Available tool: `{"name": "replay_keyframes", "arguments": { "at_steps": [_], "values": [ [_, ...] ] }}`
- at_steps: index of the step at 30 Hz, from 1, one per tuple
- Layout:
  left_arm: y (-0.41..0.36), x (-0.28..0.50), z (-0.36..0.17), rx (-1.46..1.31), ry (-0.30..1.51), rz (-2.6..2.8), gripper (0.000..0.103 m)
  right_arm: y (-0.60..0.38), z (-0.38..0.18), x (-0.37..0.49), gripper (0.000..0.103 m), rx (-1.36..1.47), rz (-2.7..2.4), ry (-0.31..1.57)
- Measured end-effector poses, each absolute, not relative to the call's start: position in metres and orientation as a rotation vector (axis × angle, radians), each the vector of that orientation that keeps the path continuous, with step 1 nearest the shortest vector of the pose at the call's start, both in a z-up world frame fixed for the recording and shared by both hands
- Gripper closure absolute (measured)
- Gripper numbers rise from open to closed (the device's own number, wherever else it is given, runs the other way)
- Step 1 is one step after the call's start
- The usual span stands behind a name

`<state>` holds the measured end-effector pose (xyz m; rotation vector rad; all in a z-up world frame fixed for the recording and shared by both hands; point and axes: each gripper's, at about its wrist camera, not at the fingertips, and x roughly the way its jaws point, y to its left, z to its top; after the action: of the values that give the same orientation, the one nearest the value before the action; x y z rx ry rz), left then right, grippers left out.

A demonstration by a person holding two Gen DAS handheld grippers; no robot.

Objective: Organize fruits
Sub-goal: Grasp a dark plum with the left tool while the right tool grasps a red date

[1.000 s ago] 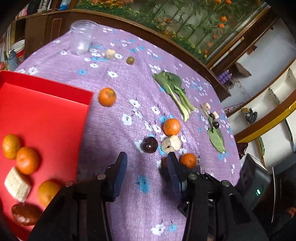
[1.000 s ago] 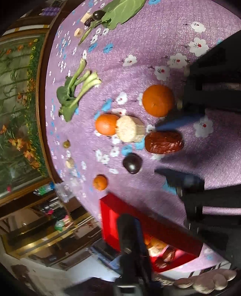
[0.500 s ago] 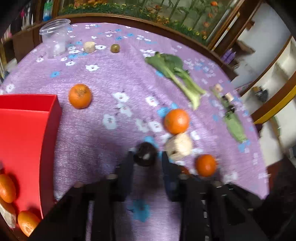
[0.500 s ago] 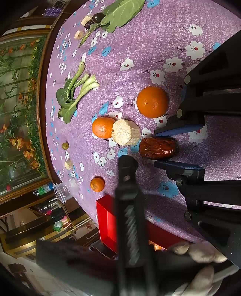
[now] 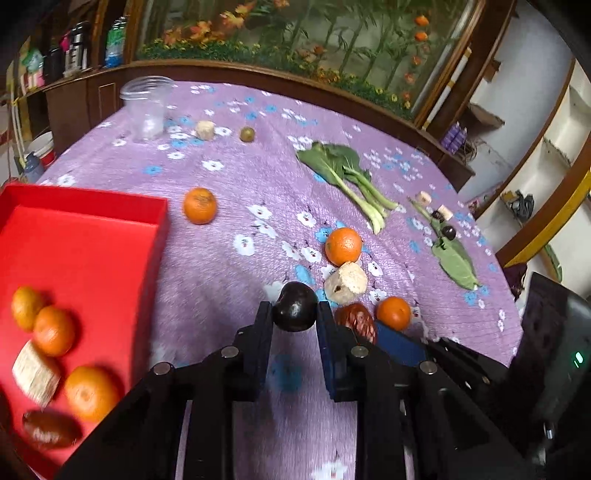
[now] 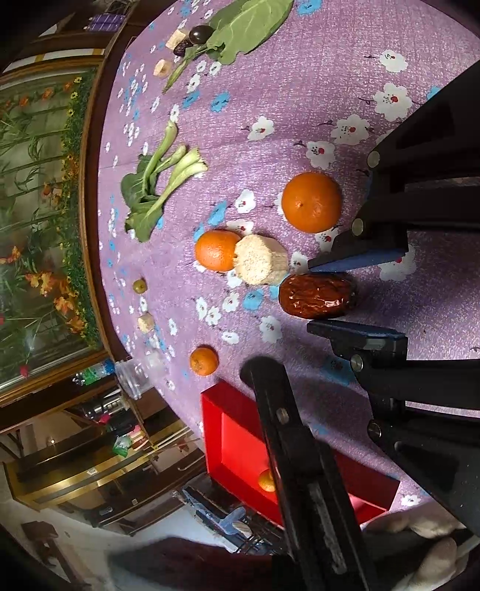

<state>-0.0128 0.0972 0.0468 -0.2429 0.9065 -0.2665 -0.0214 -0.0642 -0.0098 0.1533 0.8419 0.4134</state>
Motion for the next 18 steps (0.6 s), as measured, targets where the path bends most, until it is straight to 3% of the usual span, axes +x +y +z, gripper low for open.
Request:
{"name": "replay_keyframes", "arguments": {
  "at_steps": [11, 18],
  "values": [
    [0.178, -0.066, 0.059, -0.416, 0.844, -0.143, 0.080, -0.065, 0.009, -0.037, 0.074, 0.081, 0.326, 0.689],
    [0.222, -0.090, 0.076, -0.446, 0.768, -0.097, 0.080, -0.075, 0.013, -0.041, 0.074, 0.127, 0.290, 0.709]
  ]
}}
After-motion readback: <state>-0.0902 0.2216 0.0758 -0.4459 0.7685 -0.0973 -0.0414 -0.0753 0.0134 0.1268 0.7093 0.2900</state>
